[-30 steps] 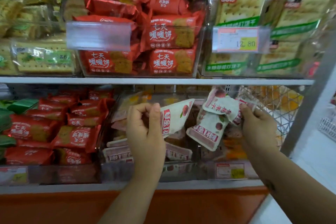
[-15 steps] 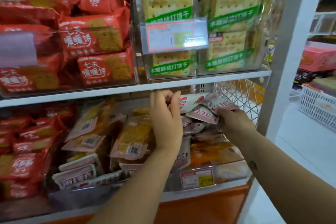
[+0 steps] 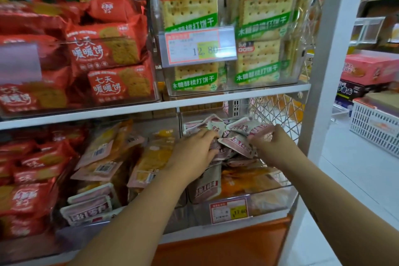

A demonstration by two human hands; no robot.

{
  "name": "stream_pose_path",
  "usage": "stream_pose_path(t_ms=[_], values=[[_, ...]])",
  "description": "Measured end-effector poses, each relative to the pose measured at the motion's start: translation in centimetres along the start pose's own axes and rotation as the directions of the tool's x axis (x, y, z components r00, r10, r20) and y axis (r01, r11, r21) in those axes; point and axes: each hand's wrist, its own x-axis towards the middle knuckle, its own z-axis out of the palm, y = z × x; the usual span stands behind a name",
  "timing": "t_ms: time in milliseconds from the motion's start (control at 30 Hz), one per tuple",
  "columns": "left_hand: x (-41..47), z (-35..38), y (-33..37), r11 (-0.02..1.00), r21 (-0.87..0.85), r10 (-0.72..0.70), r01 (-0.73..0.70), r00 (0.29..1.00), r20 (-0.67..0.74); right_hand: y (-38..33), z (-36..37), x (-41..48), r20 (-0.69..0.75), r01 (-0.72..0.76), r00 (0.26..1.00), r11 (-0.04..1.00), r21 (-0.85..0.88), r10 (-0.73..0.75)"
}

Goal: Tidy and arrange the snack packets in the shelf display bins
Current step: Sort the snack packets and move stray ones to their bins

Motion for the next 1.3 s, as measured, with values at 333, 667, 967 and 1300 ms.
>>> stream_pose_path(t_ms=[333, 667, 967, 1300], values=[[-3.5, -2.9, -1.6, 1.000, -0.004, -0.008, 0.008, 0.996, -0.089, -0.8, -0.1, -2.4, 0.007, 0.171, 0.977, 0.762, -0.625, -0.214], [-6.1, -5.7, -13.2, 0.969, 0.136, -0.195, 0.204, 0.978, -0.073, -6.1, 7.4, -4.2, 0.232, 0.576, 0.809, 0.652, -0.493, -0.540], [-5.9, -5.8, -17.8, 0.976, 0.095, -0.209, 0.194, 0.958, 0.196, -12.3, 17.4, 2.1, 0.599, 0.627, 0.734, 0.657, -0.418, -0.320], [-7.6, -5.2, -19.5, 0.965, 0.185, -0.201, 0.186, 0.977, 0.069, -12.3, 24.7, 6.1, 0.712, 0.595, 0.700, 0.594, -0.542, -0.052]])
